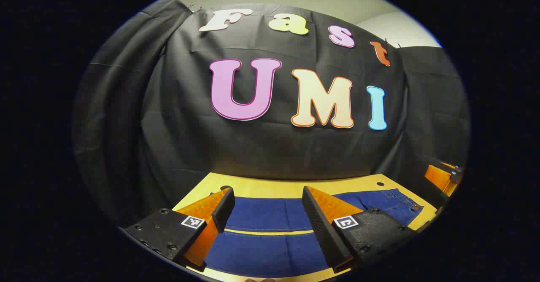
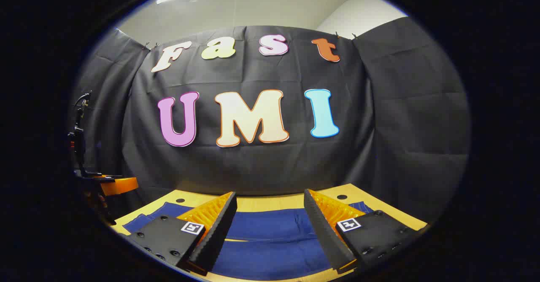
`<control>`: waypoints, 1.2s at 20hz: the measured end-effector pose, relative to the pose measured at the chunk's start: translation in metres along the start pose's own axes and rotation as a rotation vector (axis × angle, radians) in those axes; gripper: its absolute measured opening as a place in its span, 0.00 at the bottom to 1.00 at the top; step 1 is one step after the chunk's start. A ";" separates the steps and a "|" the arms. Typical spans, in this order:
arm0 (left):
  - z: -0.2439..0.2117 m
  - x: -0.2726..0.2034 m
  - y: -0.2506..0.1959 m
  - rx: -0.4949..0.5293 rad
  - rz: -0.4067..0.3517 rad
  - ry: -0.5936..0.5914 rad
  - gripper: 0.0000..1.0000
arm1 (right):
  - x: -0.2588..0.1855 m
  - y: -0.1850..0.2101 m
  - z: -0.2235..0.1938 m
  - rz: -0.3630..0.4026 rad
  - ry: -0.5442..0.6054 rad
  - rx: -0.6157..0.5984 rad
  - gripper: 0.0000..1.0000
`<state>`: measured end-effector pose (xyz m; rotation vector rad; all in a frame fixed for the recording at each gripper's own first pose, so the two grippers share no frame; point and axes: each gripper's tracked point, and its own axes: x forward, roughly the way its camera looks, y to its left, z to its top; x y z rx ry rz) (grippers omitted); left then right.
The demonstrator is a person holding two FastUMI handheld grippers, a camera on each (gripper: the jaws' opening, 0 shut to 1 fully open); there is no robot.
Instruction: Grasp the waist and the cuffs of the jeans and fold them to make the two legs overlap; first hold the waist and fold one-third of the jeans toward the cuffs, then hold the cuffs and fold the remaining one-third in the same direction to finish folding.
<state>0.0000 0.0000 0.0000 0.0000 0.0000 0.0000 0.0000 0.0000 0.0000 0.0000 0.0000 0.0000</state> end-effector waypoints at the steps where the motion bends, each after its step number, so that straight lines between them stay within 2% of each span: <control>1: -0.003 -0.002 0.002 0.001 0.002 0.004 0.95 | 0.001 -0.001 -0.001 -0.002 0.002 -0.004 0.96; 6: -0.022 0.000 0.015 0.097 -0.015 0.046 0.95 | -0.008 -0.005 -0.008 -0.004 0.026 -0.025 0.98; 12: -0.070 0.000 0.035 0.214 -0.133 0.160 0.98 | -0.028 -0.002 -0.025 -0.007 0.095 -0.003 0.97; 14: -0.080 -0.002 0.042 0.251 -0.175 0.205 1.00 | -0.037 0.001 -0.032 -0.007 0.114 -0.005 0.98; 15: -0.088 -0.004 0.047 0.278 -0.199 0.229 0.96 | -0.039 0.003 -0.033 -0.008 0.117 -0.008 0.98; 19: -0.116 -0.017 0.072 0.402 -0.309 0.341 0.96 | -0.052 0.008 -0.041 -0.010 0.139 -0.006 0.98; 24: -0.170 -0.039 0.093 0.529 -0.487 0.560 0.96 | -0.059 0.008 -0.061 -0.029 0.190 0.013 0.98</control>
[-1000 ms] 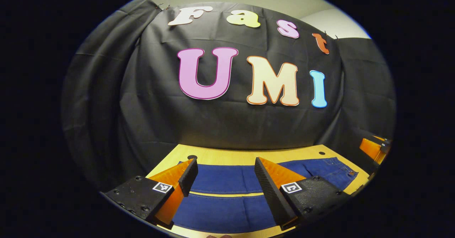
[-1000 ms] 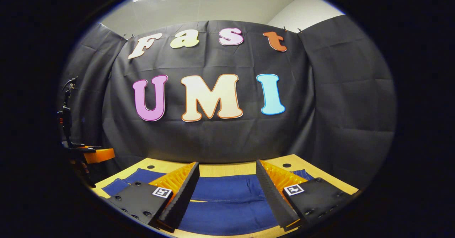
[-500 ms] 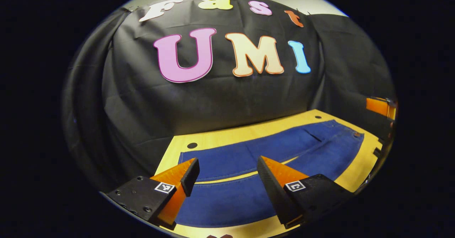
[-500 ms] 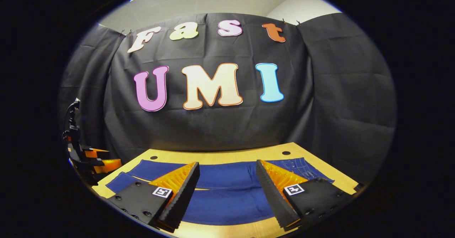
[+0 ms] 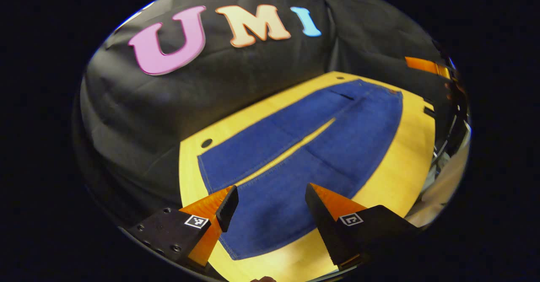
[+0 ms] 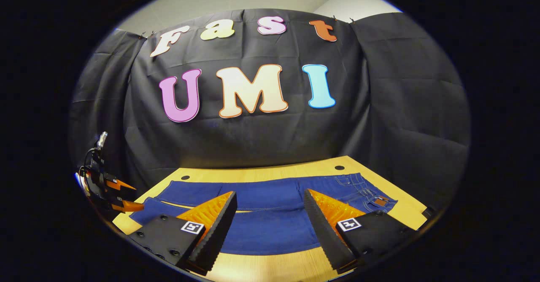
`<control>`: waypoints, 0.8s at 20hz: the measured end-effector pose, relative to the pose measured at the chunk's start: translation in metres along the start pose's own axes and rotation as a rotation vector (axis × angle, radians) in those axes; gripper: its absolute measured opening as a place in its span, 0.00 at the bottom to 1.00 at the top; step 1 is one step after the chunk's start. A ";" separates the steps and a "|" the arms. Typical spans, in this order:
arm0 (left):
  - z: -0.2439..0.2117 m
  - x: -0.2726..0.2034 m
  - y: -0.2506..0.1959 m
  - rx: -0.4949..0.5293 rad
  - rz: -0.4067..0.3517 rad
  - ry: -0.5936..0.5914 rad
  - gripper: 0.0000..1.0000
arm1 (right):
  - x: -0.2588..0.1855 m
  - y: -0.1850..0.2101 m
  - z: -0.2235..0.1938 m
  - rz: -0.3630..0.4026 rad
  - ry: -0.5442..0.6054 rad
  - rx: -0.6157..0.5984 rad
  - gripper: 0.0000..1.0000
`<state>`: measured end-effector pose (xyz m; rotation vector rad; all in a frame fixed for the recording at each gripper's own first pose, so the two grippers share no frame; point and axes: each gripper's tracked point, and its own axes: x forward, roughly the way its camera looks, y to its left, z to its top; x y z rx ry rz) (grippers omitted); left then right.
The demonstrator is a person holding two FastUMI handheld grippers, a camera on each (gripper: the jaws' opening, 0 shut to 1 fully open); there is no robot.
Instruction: Grasp the waist and the cuffs of the jeans and fold them to make the two legs overlap; first hold the waist and fold one-third of the jeans toward the cuffs, then hold the cuffs and fold the remaining one-third in the same direction to finish folding.
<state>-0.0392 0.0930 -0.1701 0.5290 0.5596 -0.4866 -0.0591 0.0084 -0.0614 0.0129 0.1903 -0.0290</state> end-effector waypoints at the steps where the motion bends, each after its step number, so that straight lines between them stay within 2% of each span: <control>1: -0.011 0.001 -0.007 0.029 -0.046 0.033 0.97 | -0.002 -0.001 -0.005 -0.004 0.008 0.000 0.98; 6: -0.051 0.008 -0.020 0.192 -0.224 0.195 0.96 | -0.013 -0.005 -0.017 -0.026 0.033 0.000 0.96; 9: -0.075 0.010 -0.020 0.285 -0.296 0.303 0.96 | -0.020 -0.009 -0.023 -0.045 0.045 -0.007 0.98; 11: -0.085 0.007 -0.018 0.331 -0.324 0.371 0.96 | -0.024 -0.013 -0.025 -0.059 0.048 -0.013 0.98; 16: -0.102 0.006 -0.016 0.364 -0.367 0.469 0.96 | -0.029 -0.018 -0.031 -0.080 0.059 0.003 0.98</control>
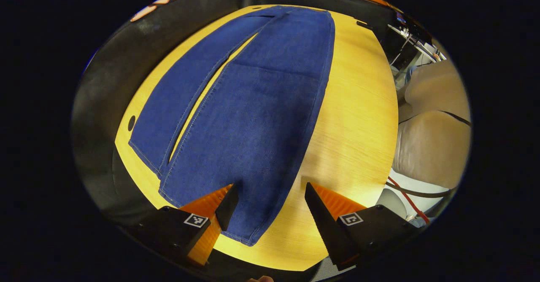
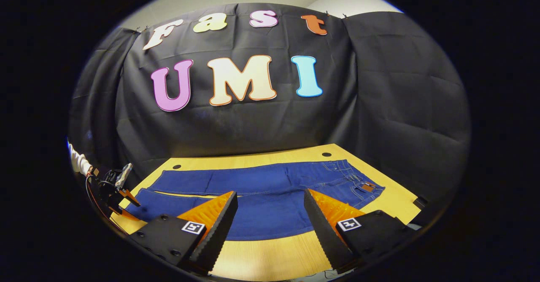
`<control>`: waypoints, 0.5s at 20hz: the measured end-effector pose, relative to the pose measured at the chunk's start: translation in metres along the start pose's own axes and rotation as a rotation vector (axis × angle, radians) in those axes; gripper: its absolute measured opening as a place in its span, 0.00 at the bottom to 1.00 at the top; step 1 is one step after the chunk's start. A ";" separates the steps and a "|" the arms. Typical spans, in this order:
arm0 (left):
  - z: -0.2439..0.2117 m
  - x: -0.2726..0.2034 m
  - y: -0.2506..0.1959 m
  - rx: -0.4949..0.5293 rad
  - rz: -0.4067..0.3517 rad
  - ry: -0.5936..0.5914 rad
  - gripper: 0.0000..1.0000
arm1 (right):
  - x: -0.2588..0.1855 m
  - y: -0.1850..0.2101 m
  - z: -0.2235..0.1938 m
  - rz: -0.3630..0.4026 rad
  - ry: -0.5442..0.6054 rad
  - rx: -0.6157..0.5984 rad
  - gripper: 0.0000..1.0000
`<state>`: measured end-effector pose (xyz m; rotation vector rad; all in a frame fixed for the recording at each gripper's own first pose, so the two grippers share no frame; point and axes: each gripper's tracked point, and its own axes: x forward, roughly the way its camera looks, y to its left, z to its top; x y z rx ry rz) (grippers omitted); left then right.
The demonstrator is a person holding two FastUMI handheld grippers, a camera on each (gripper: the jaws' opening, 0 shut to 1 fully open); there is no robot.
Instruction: Grasp the waist and the cuffs of the jeans and fold them to make the two legs overlap; first hold the waist and fold one-third of the jeans toward the cuffs, then hold the cuffs and fold the remaining one-third in the same direction to finish folding.
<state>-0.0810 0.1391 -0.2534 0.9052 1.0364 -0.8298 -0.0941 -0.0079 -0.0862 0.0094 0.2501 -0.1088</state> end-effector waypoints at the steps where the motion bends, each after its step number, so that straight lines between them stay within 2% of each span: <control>1: -0.005 0.002 0.002 0.004 -0.005 0.018 0.96 | 0.000 -0.001 -0.001 -0.001 0.003 0.005 0.98; 3: -0.011 0.005 0.003 0.010 -0.005 0.049 1.00 | 0.001 0.000 -0.001 0.000 0.005 0.010 0.98; 4: -0.013 0.007 0.004 0.012 -0.004 0.062 0.97 | 0.001 0.001 -0.001 0.000 0.005 0.008 0.98; 8: -0.019 0.011 0.006 0.026 0.002 0.093 0.97 | 0.004 0.003 -0.003 0.004 0.012 0.005 0.98; 10: -0.020 0.013 0.006 0.022 -0.005 0.109 0.97 | 0.007 0.004 -0.005 0.006 0.018 0.009 0.95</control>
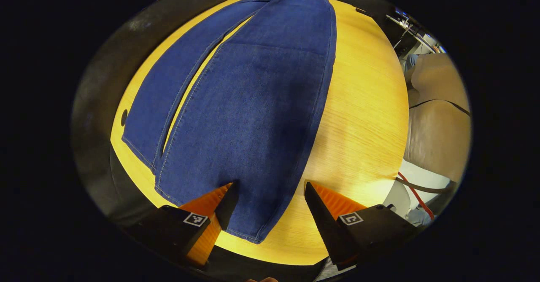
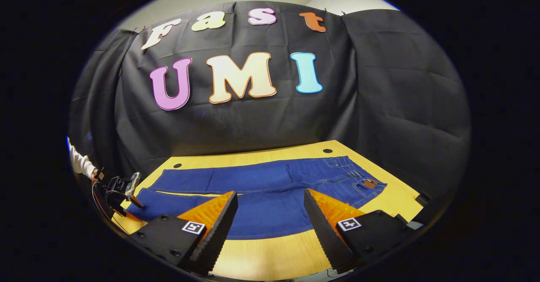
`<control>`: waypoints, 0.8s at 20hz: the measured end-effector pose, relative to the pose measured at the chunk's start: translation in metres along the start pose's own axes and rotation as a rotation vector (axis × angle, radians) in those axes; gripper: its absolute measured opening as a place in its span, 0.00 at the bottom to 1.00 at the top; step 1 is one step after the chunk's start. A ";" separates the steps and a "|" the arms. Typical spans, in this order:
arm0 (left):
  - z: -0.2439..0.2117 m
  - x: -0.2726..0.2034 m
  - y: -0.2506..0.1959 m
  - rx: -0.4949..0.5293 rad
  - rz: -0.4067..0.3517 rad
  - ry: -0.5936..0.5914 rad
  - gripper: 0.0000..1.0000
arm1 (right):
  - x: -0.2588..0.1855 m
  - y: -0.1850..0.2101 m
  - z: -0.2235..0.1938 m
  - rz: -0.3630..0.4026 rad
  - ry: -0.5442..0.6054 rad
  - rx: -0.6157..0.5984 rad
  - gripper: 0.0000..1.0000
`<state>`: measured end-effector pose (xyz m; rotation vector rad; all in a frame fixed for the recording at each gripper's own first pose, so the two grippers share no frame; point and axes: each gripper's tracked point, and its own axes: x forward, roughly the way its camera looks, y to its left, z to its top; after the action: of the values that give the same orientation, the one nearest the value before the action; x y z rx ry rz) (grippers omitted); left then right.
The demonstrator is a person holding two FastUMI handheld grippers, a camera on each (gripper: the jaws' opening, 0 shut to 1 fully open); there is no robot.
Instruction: Grasp the waist and the cuffs of the jeans and fold them to make the two legs overlap; first hold the waist and fold one-third of the jeans toward the cuffs, then hold the cuffs and fold the remaining one-third in the same direction to finish folding.
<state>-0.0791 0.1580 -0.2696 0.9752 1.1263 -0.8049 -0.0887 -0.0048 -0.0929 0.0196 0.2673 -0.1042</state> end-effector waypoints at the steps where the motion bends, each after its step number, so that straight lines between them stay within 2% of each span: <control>1: -0.002 -0.001 0.000 -0.001 -0.008 0.004 0.97 | 0.000 -0.001 -0.002 0.000 0.002 0.003 0.95; 3: -0.001 0.001 -0.001 0.006 -0.016 0.017 0.96 | 0.001 -0.001 -0.004 0.000 0.007 0.005 0.97; 6: -0.001 0.004 -0.006 0.003 -0.066 0.044 0.95 | 0.002 -0.002 -0.008 -0.001 0.020 0.008 0.98; 8: -0.002 0.005 -0.004 -0.002 -0.093 0.067 0.89 | 0.005 -0.001 -0.010 0.001 0.026 0.015 0.98; 9: -0.001 0.006 -0.004 0.005 -0.099 0.071 0.89 | 0.007 -0.001 -0.012 0.003 0.029 0.018 0.95; 10: -0.001 0.004 -0.005 0.017 -0.104 0.079 0.90 | 0.008 -0.001 -0.012 0.005 0.032 0.020 0.98; 14: 0.001 0.005 -0.004 0.048 -0.116 0.090 0.90 | 0.013 0.001 -0.013 0.012 0.035 0.024 0.98; 16: 0.002 0.007 -0.001 0.054 -0.118 0.098 0.86 | 0.016 0.002 -0.014 0.018 0.042 0.029 0.95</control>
<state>-0.0773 0.1557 -0.2763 1.0098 1.2612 -0.8940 -0.0771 -0.0043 -0.1109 0.0530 0.3072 -0.0896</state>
